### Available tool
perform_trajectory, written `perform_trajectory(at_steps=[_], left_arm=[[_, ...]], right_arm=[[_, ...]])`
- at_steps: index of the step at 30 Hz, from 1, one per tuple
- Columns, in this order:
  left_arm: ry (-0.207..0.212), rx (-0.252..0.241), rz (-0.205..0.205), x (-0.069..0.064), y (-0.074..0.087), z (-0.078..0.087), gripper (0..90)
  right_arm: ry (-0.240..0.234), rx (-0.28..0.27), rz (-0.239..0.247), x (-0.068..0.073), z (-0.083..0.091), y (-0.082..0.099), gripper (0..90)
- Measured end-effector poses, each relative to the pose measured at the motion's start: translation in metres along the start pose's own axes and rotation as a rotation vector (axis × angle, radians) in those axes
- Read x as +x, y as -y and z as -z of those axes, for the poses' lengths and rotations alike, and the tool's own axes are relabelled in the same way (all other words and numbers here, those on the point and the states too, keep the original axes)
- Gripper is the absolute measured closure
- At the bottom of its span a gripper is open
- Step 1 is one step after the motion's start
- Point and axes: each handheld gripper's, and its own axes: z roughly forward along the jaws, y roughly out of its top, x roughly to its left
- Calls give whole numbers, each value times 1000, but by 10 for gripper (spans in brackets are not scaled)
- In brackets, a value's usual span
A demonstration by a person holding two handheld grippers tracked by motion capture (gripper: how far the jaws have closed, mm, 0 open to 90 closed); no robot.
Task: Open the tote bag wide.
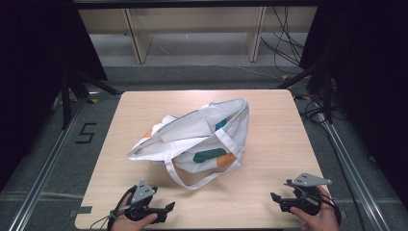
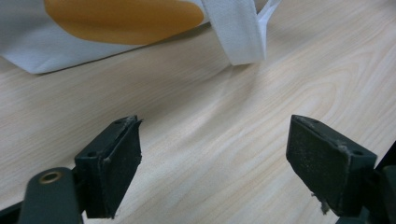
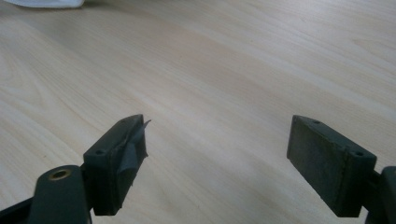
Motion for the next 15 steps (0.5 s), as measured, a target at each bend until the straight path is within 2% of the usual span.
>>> perform_trajectory(at_steps=[2,3,5,6,8,9,11,12,13,14,15], left_arm=[[0,1,-1,0,0,0,171],[-1,1,-1,0,0,0,171],[-3,1,-2,0,0,0,171],[-6,0,-5,0,0,0,171],[-12,-1,-10,0,0,0,169],[-13,-7,17,-1,1,-1,168],[-19,-15,21,-1,1,-2,167],[-28,-10,19,0,1,-2,166],[-28,-10,19,0,1,-2,164],[-23,-8,26,0,1,-2,160],[-23,-8,26,0,1,-2,156]], right_arm=[[2,1,-12,1,0,0,205],[16,2,-51,4,1,0,203],[14,-10,-42,2,0,1,201],[18,1,-68,4,1,0,200],[18,3,-60,4,1,-1,200],[14,0,-55,4,0,-1,195],[15,3,-69,5,1,-1,191],[-1,-8,-25,0,-1,-2,178],[-1,-8,-25,0,-1,-2,178],[1,-6,-64,3,0,-3,172],[1,-6,-64,3,0,-3,172]])
